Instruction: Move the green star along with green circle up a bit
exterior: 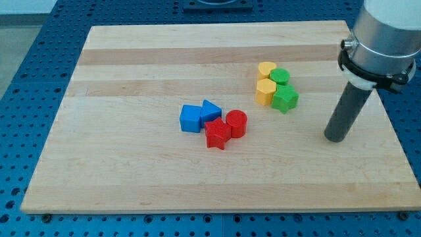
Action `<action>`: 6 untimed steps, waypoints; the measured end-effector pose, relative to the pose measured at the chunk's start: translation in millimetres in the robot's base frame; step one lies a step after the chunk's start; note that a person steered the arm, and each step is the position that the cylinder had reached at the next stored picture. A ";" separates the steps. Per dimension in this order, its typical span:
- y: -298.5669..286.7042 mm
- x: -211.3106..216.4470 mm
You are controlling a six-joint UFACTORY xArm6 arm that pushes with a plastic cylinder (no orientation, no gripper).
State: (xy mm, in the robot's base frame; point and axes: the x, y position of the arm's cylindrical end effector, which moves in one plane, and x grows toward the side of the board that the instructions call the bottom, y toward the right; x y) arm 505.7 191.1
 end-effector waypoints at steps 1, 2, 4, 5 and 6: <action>-28.1 -12.7; -61.1 -24.8; -76.9 -26.5; -65.5 -51.5; -35.9 -122.1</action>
